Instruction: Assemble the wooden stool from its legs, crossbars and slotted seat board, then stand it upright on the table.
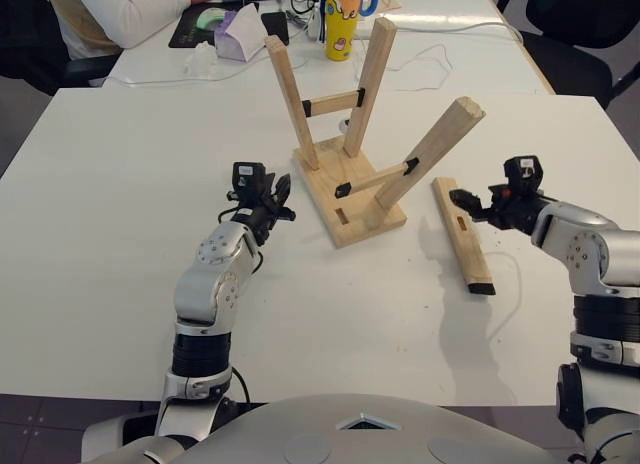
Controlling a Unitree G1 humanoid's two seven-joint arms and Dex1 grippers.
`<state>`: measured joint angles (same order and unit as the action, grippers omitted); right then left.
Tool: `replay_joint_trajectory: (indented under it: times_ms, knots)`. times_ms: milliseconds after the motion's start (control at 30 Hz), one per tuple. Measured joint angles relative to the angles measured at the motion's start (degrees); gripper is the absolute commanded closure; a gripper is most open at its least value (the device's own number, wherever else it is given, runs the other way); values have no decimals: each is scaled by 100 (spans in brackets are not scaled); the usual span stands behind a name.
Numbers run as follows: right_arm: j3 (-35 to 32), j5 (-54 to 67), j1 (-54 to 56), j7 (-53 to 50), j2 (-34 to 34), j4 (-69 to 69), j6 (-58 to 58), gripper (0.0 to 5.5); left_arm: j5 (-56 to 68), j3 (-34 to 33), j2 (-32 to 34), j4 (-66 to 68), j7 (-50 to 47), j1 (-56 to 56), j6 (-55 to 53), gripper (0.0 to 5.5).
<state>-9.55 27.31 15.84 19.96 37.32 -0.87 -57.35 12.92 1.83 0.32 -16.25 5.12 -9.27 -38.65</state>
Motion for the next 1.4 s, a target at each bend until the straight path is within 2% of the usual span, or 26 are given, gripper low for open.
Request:
replay_joint_trajectory:
  times_ms: [200, 433, 700, 867, 967, 1067, 1167, 1267, 1400]
  knots:
    - [207, -40, -365, 53, -150, -133, -206, 113, 2, -62, 7, -4, -2, -1, 0, 404]
    - [556, -621, -608, 85, -183, -85, 384, 222, 2, -81, 5, -4, -3, -3, 5, 404]
    - [571, -1012, -504, -58, -412, 251, 927, 343, 2, -91, -2, 4, -3, -76, 50, 404]
    - [407, -1277, -312, -383, -577, 654, 1198, 343, 8, -109, -13, 18, -3, -120, 109, 404]
    - [91, -1277, -151, -609, -802, 821, 1499, 343, 18, -127, -28, 21, -4, -138, 178, 404]
    - [-328, -1285, 285, -1024, -1142, 820, 2404, 343, 82, -280, -115, 15, -21, -237, 399, 404]
    - [-568, -1395, 858, -1292, -1192, 792, 3451, 343, 266, -451, -203, -29, -42, -351, 564, 404]
    - [-702, -1565, 1388, -1421, -1184, 781, 4371, 343, 366, -603, -224, -122, -78, -486, 686, 404]
    - [-578, -1562, 1903, -1213, -1179, 519, 5015, 343, 518, -701, -215, -319, -86, -693, 728, 404]
